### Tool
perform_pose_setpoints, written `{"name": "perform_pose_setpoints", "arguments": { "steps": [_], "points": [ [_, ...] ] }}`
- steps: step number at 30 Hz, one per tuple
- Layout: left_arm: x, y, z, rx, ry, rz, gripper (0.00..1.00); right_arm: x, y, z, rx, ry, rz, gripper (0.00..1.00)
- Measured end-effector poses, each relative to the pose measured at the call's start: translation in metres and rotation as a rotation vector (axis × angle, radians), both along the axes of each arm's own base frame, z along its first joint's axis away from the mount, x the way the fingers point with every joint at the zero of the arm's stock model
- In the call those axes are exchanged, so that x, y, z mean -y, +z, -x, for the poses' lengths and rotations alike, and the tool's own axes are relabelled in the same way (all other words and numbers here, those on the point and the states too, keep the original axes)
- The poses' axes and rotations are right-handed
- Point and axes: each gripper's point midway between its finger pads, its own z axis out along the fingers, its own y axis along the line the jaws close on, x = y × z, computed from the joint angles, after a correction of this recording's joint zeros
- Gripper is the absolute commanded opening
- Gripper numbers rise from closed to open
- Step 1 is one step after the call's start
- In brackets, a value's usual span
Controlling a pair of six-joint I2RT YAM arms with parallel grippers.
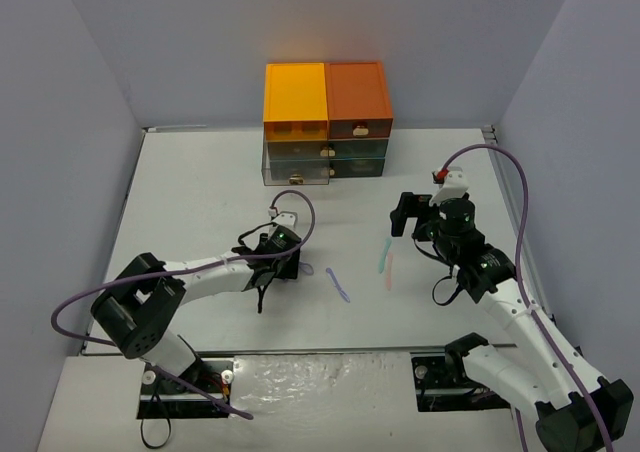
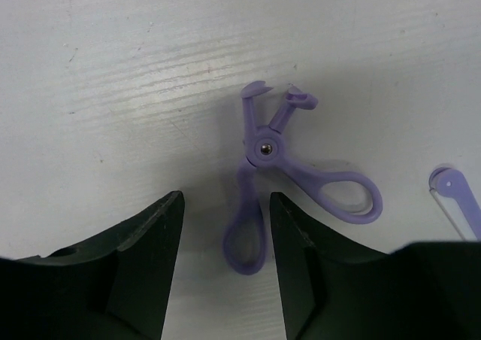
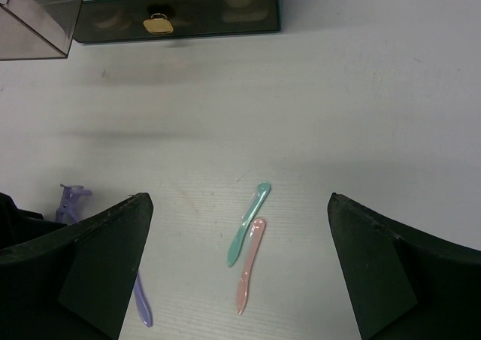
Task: Organize the makeup
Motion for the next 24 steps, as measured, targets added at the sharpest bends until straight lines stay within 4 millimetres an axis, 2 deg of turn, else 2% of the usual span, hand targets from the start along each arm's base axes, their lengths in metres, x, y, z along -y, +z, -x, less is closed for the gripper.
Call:
{"name": "perform_pose_setpoints", "arguments": {
  "steps": [7,10,13,17,21,24],
  "points": [
    [-0.002,0.000,0.005,0.007,0.013,0.000,0.02,-0.001,-0.005,-0.001,-0.017,0.000,0.007,1.00],
    [-0.005,0.003,0.022,-0.005,-0.009,-0.010,0.00,-0.001,-0.009,-0.003,-0.029,0.000,0.011,1.00],
    [-0.006,0.021,0.035,0.015,-0.037,0.002,0.00,-0.002,-0.012,-0.004,-0.037,0.001,0.014,1.00],
    [-0.008,0.071,0.039,0.100,-0.045,0.068,0.00,-0.003,-0.012,-0.004,-0.038,0.005,0.013,1.00],
    [-0.007,0.148,0.028,0.235,-0.030,0.144,0.00,-0.003,-0.012,-0.005,-0.036,0.005,0.012,1.00],
    [-0.005,0.215,0.011,0.349,-0.015,0.175,0.00,-0.003,-0.011,-0.005,-0.032,0.005,0.011,1.00]
  ]
}}
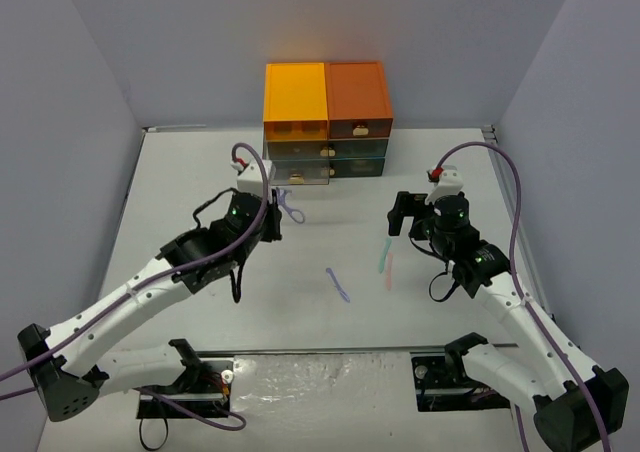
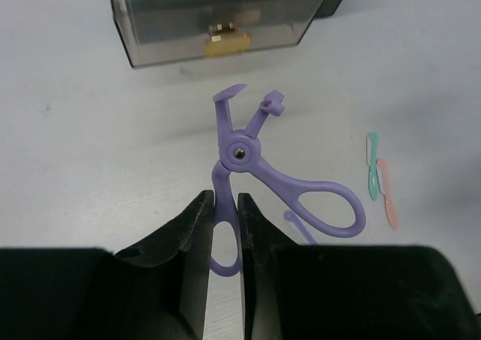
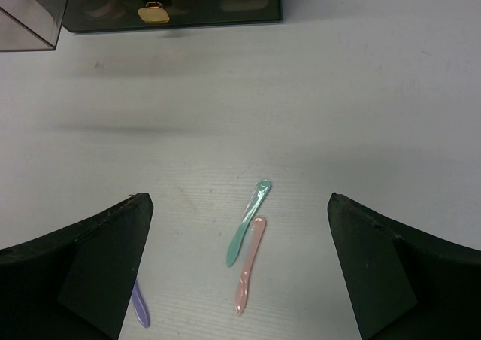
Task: Organize the makeup
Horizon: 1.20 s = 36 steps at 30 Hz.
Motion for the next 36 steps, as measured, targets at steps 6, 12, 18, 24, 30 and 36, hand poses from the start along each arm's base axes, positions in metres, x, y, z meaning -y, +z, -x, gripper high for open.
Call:
{"name": "perform_pose_setpoints", "arguments": {
  "steps": [6,12,18,24,30,36],
  "points": [
    [0.004,0.099,-0.056,0.163,0.046,0.029,0.00,0.000,0.000,0.000,0.001,0.000,-0.001,1.00],
    [0.005,0.093,-0.134,0.135,0.067,-0.057,0.05,0.000,0.002,0.001,0.008,0.001,-0.003,1.00],
    [0.022,0.062,-0.182,0.084,0.012,-0.129,0.20,0.001,0.005,0.004,0.020,0.006,-0.011,1.00],
    [0.023,0.057,-0.202,0.077,0.000,-0.145,0.54,-0.003,0.004,0.006,0.017,0.031,-0.017,1.00],
    [0.020,0.078,-0.201,0.112,0.001,-0.115,0.73,-0.005,0.004,0.006,0.013,0.042,-0.018,1.00],
    [0.019,0.100,-0.164,0.129,-0.009,-0.067,0.73,-0.006,-0.004,0.005,-0.012,0.040,-0.017,1.00]
  ]
}}
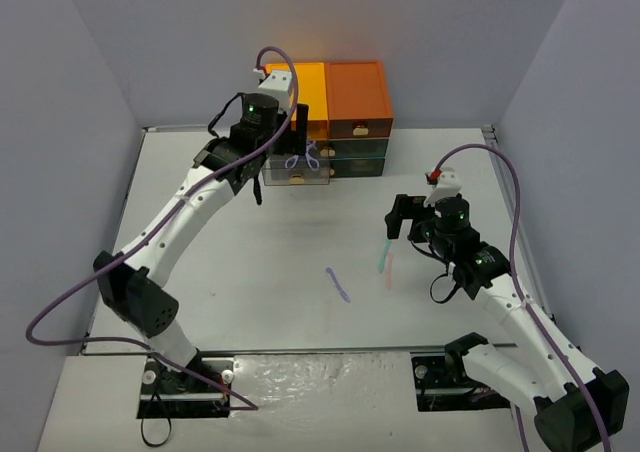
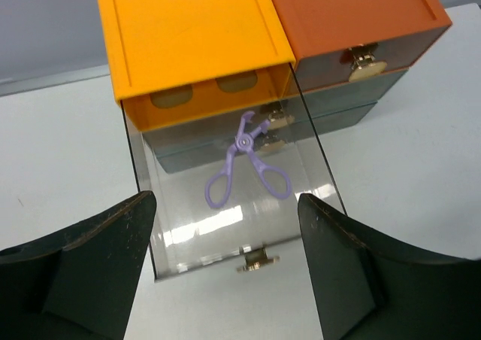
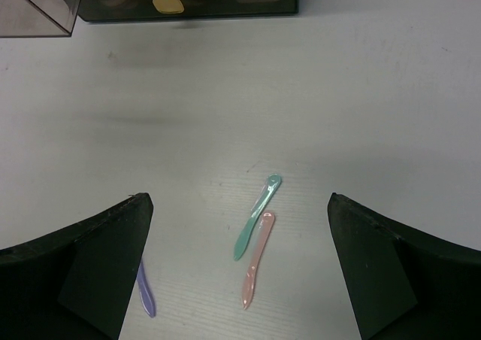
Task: Organize the makeup
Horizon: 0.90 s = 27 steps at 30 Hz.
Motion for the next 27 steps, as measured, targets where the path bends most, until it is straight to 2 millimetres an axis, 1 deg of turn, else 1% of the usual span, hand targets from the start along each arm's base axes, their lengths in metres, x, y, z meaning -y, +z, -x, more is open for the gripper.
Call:
{"name": "perform_pose_setpoints", "arguments": {
  "steps": [2,5,6,8,11,13,17,18,22,27],
  "points": [
    [0.001,-0.002,0.026,-0.019,-0.009,0.007,0.73,0.000,-0.004,0.000,-0.011,-0.002,0.001,1.00],
    [0.020,-0.011,0.073,-0.063,-0.043,0.041,0.73,0.000,-0.008,0.001,-0.023,-0.009,0.000,1.00],
    [0.028,-0.019,0.089,-0.088,-0.059,0.059,0.73,0.001,-0.008,0.000,-0.024,-0.014,-0.001,1.00],
    [0.041,-0.045,0.119,-0.159,-0.086,0.056,0.73,0.001,-0.010,0.000,-0.029,-0.020,0.001,1.00],
    [0.054,-0.088,0.152,-0.264,-0.108,0.021,0.73,0.002,-0.013,-0.002,-0.038,-0.026,0.007,1.00],
    [0.057,-0.119,0.161,-0.327,-0.078,0.009,0.73,0.002,-0.015,-0.002,-0.042,-0.026,0.008,1.00],
    [0.054,-0.183,0.175,-0.456,-0.002,-0.042,0.69,0.002,-0.018,-0.001,-0.051,-0.028,0.010,1.00],
    [0.057,-0.196,0.178,-0.482,0.012,-0.053,0.68,0.003,-0.019,-0.001,-0.052,-0.028,0.011,1.00],
    [0.074,-0.237,0.189,-0.563,0.051,-0.074,0.64,0.004,-0.021,0.001,-0.054,-0.031,0.013,1.00],
    [0.093,-0.273,0.196,-0.632,0.077,-0.085,0.58,0.006,-0.018,0.003,-0.043,-0.037,0.012,1.00]
  ]
}}
